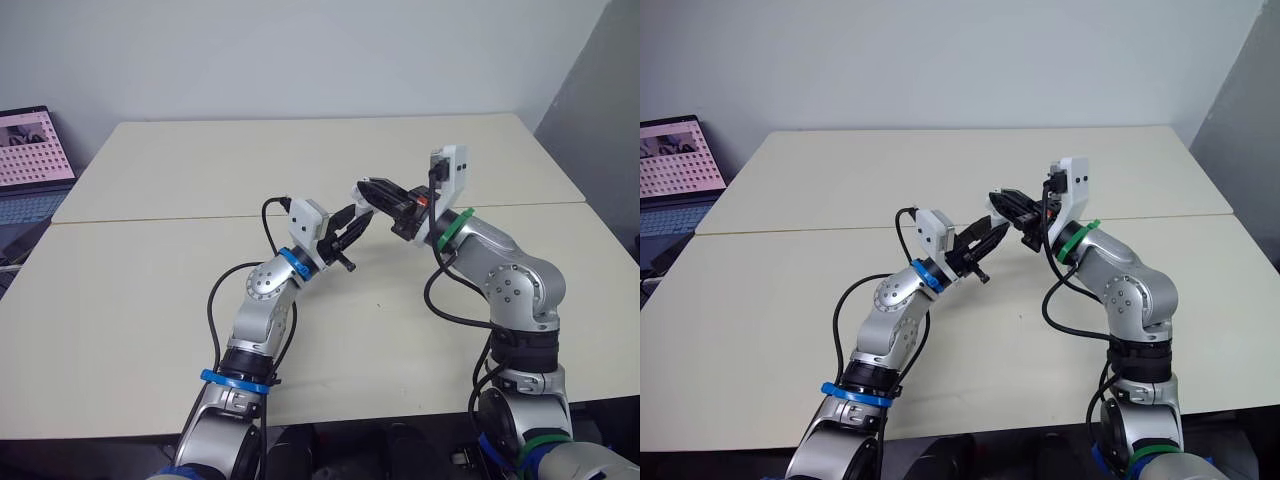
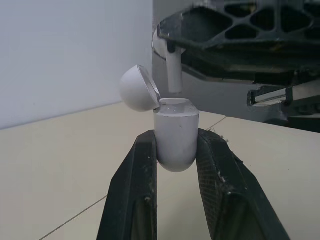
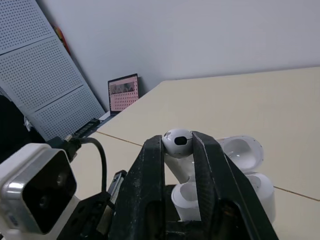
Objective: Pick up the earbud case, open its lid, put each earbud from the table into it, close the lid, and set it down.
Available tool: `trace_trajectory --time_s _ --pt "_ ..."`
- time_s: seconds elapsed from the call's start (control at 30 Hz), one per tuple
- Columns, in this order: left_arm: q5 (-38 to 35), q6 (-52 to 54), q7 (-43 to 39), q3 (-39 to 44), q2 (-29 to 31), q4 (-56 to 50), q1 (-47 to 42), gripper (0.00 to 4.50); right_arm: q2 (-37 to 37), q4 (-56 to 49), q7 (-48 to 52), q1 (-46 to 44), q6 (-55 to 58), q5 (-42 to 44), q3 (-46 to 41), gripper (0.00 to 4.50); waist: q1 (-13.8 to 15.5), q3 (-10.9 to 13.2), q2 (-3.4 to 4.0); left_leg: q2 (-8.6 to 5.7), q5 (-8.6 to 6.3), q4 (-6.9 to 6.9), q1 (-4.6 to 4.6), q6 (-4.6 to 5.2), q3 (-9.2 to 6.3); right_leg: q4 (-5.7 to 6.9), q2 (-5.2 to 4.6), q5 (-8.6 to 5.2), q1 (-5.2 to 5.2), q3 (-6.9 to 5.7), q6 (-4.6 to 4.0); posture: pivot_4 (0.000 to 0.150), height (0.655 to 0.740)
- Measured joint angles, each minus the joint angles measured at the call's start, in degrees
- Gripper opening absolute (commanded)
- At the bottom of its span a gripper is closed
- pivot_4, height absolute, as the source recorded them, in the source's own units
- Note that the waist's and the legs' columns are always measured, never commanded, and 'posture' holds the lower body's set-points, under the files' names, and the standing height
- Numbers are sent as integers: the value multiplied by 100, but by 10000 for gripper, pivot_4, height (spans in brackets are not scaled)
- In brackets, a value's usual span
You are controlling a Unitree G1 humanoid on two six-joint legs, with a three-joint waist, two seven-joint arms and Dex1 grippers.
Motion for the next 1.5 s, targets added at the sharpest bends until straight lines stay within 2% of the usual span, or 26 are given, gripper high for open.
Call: trace_trajectory --time_s 0.83,0.9,0.93,1.03,1.3,1.5 --pt "-5 44 4 -18 13 -10 14 7322 -71 138 -142 174 -336 -38 284 3992 -1 0 0 0 0 0 0 0 0 -2 0 0 1 0 0 1500 7400" --pt "-5 46 4 -18 16 -7 14 7322 -85 142 -148 175 -350 -50 301 11160 -1 0 0 -1 0 0 0 0 0 -2 0 0 1 0 0 1500 7400" --pt "-4 48 6 -18 19 -1 14 7322 -96 142 -156 176 -369 -66 310 12973 -1 0 0 -1 0 0 0 0 0 -2 0 0 1 0 0 1500 7400" --pt "-4 50 16 -7 48 6 14 7322 -117 144 -174 212 -425 -130 317 22429 -1 0 0 0 0 -1 0 0 0 -2 0 0 1 0 0 1500 7400" --pt "-8 37 -2 -6 41 5 13 7322 -128 145 -136 216 -453 -88 257 22429 0 0 0 0 0 -1 0 0 -1 -3 0 0 1 0 1 1500 7400" --pt "-30 26 -60 -7 115 -62 88 7322 -293 134 -208 -159 -369 653 -489 22429 -1 1 1 -1 0 -2 0 0 0 -4 0 0 1 2 0 1500 7400"
